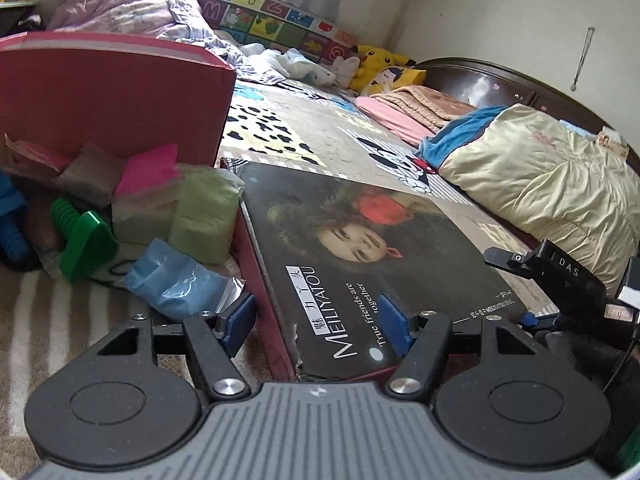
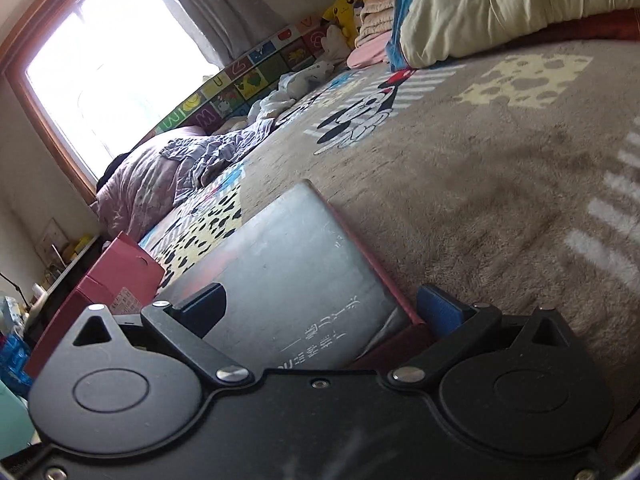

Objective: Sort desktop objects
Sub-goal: 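Grasp one edge of the black photo album with the right tool while the left grasps another edge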

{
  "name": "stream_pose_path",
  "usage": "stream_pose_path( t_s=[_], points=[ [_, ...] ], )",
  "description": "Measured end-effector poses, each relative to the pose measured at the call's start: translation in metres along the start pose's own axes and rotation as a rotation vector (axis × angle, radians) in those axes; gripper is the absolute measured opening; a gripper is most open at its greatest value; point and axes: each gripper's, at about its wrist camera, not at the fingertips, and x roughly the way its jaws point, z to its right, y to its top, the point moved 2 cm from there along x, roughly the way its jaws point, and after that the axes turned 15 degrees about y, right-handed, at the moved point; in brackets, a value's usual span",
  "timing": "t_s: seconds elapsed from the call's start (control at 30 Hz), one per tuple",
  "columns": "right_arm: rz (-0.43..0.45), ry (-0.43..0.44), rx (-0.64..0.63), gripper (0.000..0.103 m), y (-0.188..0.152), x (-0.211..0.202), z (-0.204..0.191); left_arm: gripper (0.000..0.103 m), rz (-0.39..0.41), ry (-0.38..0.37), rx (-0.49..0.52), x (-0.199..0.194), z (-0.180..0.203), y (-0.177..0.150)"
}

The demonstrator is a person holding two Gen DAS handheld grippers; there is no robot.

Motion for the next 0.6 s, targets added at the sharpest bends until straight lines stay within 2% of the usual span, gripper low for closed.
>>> stream_pose_path(
  t_s=[0.1, 0.2, 0.3, 0.33, 0.43, 0.6],
  points=[
    [-0.029, 0.026, 0.012, 0.102, -0.002, -0.003, -0.002, 0.066, -0.008, 0.010, 0.006, -0.002, -0.004, 0.002],
    [-0.109, 0.056, -0.003, 0.103, -0.010, -0.013, -0.014, 0.067, -0.022, 0.014, 0.029, -0.007, -0.006, 0.005],
    [-0.184, 0.082, -0.036, 0.103, -0.020, -0.026, -0.026, 0.068, -0.042, -0.016, 0.066, -0.013, -0.012, 0.010],
    [-0.184, 0.089, -0.044, 0.103, -0.021, -0.031, -0.029, 0.069, -0.045, -0.023, 0.074, -0.014, -0.014, 0.011],
    [-0.112, 0.071, -0.058, 0.103, -0.015, -0.039, -0.024, 0.069, -0.029, -0.008, 0.075, -0.006, -0.012, 0.010],
    [-0.123, 0.041, -0.065, 0.102, -0.011, -0.014, -0.012, 0.069, -0.001, 0.006, 0.072, 0.006, -0.008, 0.007]
  ],
)
